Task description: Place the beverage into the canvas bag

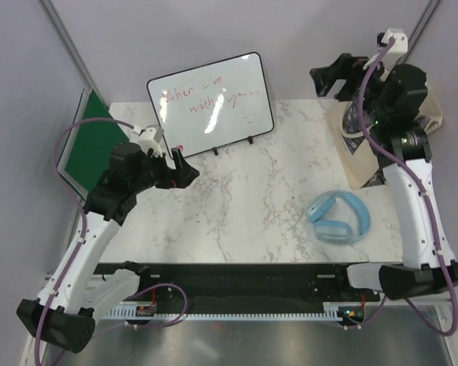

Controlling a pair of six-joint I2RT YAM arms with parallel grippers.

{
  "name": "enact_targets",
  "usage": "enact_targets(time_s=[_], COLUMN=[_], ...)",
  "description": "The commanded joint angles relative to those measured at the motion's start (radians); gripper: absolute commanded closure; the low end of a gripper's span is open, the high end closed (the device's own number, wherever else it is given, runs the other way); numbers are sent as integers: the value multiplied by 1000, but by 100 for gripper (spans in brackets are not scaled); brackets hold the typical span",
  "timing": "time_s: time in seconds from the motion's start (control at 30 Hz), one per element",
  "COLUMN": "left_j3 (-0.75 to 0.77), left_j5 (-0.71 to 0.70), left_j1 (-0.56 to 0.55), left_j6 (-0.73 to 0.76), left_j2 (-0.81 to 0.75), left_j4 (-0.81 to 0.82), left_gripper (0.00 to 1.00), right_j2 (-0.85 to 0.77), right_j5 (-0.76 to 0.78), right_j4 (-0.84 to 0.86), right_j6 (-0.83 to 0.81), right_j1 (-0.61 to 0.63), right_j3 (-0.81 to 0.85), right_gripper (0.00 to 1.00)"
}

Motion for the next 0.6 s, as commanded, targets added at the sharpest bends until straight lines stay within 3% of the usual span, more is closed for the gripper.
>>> enact_targets(time_s=[0.0,0.17,0.33,0.57], left_j3=[120,78,21,-19], left_j5=[105,158,186,129], left_j1=[-4,-6,-4,-4], left_j6=[7,15,17,-2], left_j2=[-100,-211,-268,-280], left_j4=[143,212,168,112], left_gripper=[0,0,0,0], right_j2=[-107,-225,-368,-452], right_j5=[-72,-67,15,158], right_j4=[-42,-74,-100,-158], right_j6=[173,219,226,181], right_j1=[159,355,382,380], right_j3=[-177,-403,-530,-518], right_gripper=[2,2,2,2])
